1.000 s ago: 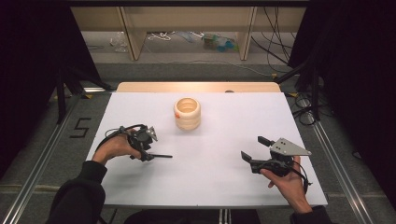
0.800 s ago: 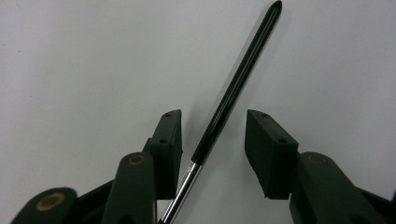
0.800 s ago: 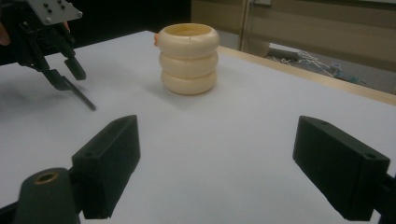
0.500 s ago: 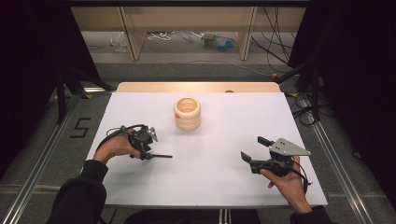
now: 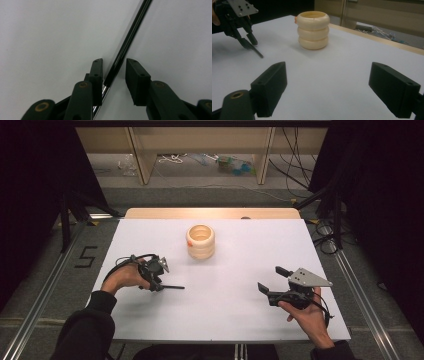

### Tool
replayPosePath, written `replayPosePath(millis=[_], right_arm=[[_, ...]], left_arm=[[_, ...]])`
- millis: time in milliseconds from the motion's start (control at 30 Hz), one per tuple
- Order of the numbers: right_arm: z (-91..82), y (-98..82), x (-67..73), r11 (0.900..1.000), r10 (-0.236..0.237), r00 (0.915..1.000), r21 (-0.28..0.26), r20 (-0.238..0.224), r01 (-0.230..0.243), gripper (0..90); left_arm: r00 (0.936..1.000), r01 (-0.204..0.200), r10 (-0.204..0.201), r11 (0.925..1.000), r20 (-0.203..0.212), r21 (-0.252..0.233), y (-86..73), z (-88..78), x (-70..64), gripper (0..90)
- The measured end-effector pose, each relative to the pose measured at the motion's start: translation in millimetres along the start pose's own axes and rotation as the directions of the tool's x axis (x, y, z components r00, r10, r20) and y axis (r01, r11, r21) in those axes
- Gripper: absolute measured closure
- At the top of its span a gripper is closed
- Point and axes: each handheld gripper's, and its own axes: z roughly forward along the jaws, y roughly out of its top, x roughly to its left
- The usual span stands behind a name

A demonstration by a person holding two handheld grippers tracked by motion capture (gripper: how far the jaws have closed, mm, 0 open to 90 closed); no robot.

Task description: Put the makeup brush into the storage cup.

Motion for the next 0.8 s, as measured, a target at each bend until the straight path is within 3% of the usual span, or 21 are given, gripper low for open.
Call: replayPosePath(millis=[233, 267, 367, 633, 667, 800], right_arm=[[-0.4, 0.2, -0.1, 1.0, 0.002, 1.0, 0.007, -0.004, -0.002, 16.3], [-0.5, 0.3, -0.2, 1.0, 0.003, 1.0, 0.007, -0.005, -0.003, 16.3], [-0.5, 0.2, -0.2, 1.0, 0.002, 1.0, 0.007, -0.004, -0.002, 16.3], [-0.3, 0.1, -0.3, 1.0, 0.001, 1.0, 0.009, -0.003, -0.001, 16.3], [-0.3, 0.1, -0.2, 1.0, 0.001, 1.0, 0.009, -0.003, -0.001, 16.3], [-0.3, 0.1, 0.0, 1.0, -0.001, 1.0, 0.009, -0.005, 0.001, 16.3]], left_arm=[[0.9999, 0.007, -0.007, 1.0, 0.009, 0.003, 0.6, 0.2, 0.6, 71.7], [0.9997, -0.017, 0.017, 0.9998, 0.015, 0.004, 1.2, 0.5, 2.6, 72.4], [0.9998, -0.009, 0.008, 0.9999, 0.017, 0.006, 1.1, 0.3, 1.6, 74.1], [1.0, 0.007, -0.007, 0.9997, 0.004, 0.022, 3.6, 0.4, -1.3, 77.2], [0.9999, -0.011, 0.011, 0.9994, 0.007, 0.032, 4.8, 0.5, -0.9, 77.9], [1.0, -0.008, 0.008, 0.9988, 0.0, 0.049, 7.4, 0.7, -3.3, 79.4]])
